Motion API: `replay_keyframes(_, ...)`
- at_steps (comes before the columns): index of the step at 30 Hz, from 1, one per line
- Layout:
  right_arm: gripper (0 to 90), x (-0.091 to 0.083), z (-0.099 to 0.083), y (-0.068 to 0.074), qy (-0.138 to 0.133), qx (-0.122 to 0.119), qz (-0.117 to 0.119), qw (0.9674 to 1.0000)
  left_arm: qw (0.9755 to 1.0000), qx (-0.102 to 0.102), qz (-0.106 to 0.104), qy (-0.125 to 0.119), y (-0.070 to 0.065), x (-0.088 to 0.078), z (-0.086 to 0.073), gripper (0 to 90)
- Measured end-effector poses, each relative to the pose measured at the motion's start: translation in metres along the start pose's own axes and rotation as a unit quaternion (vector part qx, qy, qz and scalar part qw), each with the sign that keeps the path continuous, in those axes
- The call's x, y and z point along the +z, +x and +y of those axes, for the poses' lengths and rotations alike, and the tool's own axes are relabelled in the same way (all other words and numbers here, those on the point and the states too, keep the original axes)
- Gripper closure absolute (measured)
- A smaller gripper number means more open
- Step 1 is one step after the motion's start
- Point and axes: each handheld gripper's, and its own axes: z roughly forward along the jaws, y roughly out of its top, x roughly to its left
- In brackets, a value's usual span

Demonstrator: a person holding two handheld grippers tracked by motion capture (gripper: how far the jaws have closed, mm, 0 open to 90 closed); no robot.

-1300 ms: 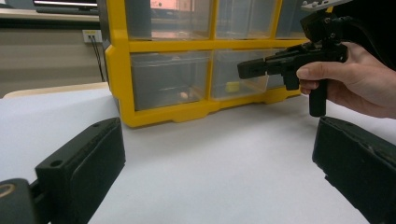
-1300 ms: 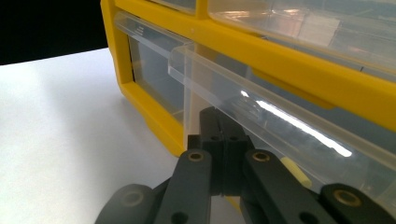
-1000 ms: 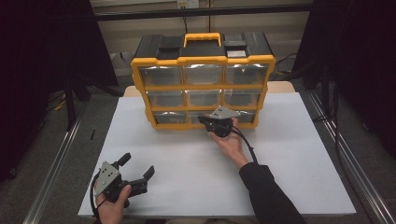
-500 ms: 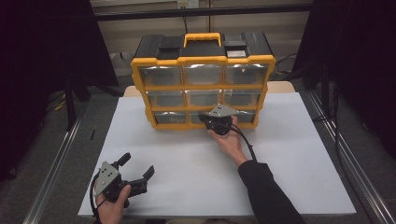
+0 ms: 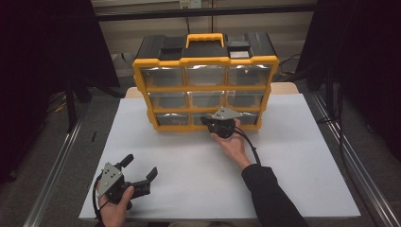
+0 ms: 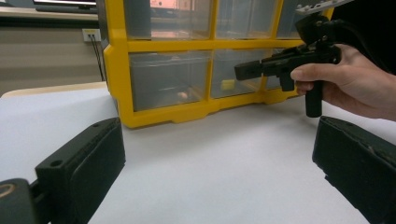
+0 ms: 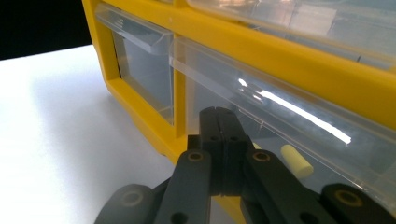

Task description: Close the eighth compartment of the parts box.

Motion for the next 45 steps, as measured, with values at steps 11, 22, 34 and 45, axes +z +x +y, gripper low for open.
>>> replay_keyframes(11, 81.0, -0.019, 0.001, -0.004, -0.002, 0.011, 0.008, 0.9999, 1.0000, 0.000, 0.003, -0.001, 0.001, 0.000, 0.000, 2.6)
replay_keyframes(22, 51.5, -0.037, -0.004, -0.006, 0.002, 0.040, 0.020, 0.9990, 1.0000, 0.002, 0.004, -0.002, 0.002, -0.002, -0.001, 2.6)
replay_keyframes(34, 10.2, -0.059, -0.012, -0.009, 0.006, 0.071, -0.026, 0.9971, 1.0000, 0.002, 0.003, -0.001, 0.001, -0.002, -0.001, 2.6)
replay_keyframes(45, 1.3, -0.085, -0.016, -0.010, -0.010, 0.066, -0.061, 0.9959, 1.0000, 0.003, 0.006, -0.003, 0.002, -0.002, -0.001, 2.6)
